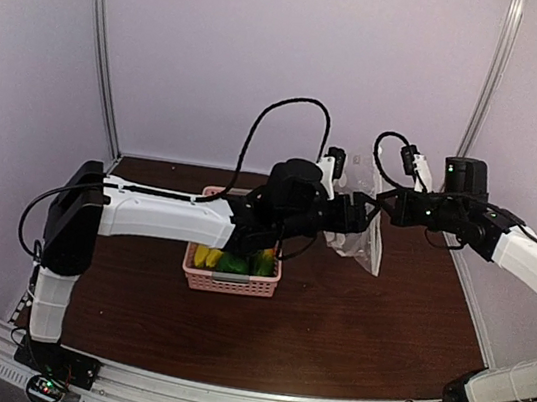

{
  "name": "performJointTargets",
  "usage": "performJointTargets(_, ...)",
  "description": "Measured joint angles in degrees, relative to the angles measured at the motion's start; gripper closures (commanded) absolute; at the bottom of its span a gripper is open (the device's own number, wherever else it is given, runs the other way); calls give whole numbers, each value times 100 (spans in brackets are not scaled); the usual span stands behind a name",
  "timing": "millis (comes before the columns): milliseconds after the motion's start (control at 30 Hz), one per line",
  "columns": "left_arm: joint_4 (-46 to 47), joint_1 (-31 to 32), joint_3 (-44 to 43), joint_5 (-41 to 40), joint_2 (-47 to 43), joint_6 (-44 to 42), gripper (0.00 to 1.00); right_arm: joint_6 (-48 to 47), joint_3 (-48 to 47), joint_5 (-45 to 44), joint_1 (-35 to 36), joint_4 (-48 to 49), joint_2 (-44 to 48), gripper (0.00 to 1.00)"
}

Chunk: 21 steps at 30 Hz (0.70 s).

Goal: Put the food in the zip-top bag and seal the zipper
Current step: Open the zipper food storage bag.

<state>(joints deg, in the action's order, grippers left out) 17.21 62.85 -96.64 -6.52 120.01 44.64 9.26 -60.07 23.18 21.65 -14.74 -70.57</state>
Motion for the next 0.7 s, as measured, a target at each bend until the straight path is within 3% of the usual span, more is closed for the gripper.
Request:
performJointTargets(133, -98, 26, -271, 37, 151, 0, 19, 155, -2, -190, 116, 2, -35, 100)
performJointTargets(233, -407, 55, -828, -55, 444, 7, 25, 271, -35, -240, 160, 0, -109, 100)
performJointTargets(533, -1655, 90, -1198, -887, 647, 245, 54, 472, -42, -221, 175, -22, -136, 100)
performJointTargets(700, -1886, 50, -1178, -1095, 708, 345, 85, 442, -44, -221, 175, -153, -109, 100)
